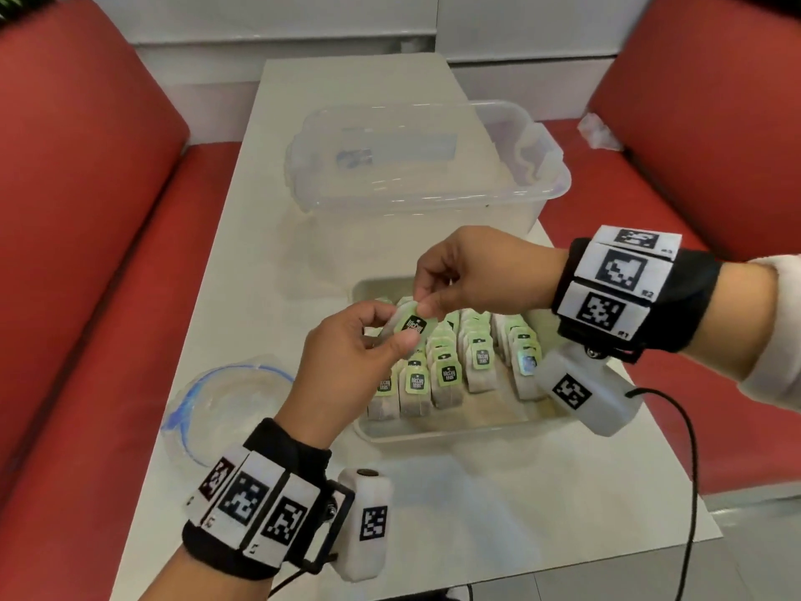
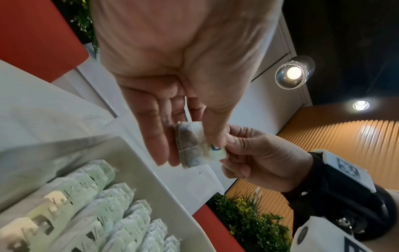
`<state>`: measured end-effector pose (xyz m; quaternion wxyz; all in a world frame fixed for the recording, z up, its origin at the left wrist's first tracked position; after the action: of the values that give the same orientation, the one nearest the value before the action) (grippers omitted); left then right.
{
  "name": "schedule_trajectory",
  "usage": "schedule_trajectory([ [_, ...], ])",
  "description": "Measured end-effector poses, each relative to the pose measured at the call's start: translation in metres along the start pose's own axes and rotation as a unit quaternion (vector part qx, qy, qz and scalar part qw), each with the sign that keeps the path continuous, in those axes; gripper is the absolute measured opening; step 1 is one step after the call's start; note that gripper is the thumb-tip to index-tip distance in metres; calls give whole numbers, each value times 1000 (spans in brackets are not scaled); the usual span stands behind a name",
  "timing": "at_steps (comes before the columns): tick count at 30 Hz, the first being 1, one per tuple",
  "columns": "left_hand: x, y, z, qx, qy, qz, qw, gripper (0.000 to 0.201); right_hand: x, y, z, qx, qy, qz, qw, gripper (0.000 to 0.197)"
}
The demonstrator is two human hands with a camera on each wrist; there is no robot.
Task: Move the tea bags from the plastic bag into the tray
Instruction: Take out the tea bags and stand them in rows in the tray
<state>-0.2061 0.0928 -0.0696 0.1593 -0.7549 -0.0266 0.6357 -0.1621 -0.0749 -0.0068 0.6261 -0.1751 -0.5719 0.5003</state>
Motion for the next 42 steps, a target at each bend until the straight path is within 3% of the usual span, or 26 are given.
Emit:
schedule_trajectory([
  [5, -4, 10, -1, 70, 5, -94, 993, 12, -13, -6, 12, 11, 8, 10, 1000, 10],
  [8, 1, 8, -3, 80, -4, -158, 984, 10, -26, -5, 12, 43, 44, 61, 996, 6],
  [13, 15, -5, -3, 73, 8, -275, 959, 27, -53, 12, 2, 135, 103, 199, 965, 5],
  [19, 27, -10, 1, 65, 15, -315, 947, 33, -75, 37, -23, 254, 119, 244, 928, 17],
  [22, 30, -10, 0, 58, 13, -308, 950, 35, -80, 43, -35, 254, 120, 276, 919, 7],
  [28, 34, -12, 1, 60, 5, -298, 952, 33, -83, 40, -53, 227, 120, 289, 922, 5],
  [42, 40, -14, 0, 57, -4, -261, 964, 28, -83, 45, -61, 234, 122, 319, 910, 18],
])
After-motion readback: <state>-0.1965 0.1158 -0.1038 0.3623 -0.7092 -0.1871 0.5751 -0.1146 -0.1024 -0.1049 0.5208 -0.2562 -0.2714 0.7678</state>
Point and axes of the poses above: each hand's wrist, its own z-axis away from the middle knuckle, its own y-axis out of the palm, x = y × z, the point moved 1 cm from there along -z, towards the middle knuckle, and after that the axes turned 10 degrees about y, right-handed, at the moved point
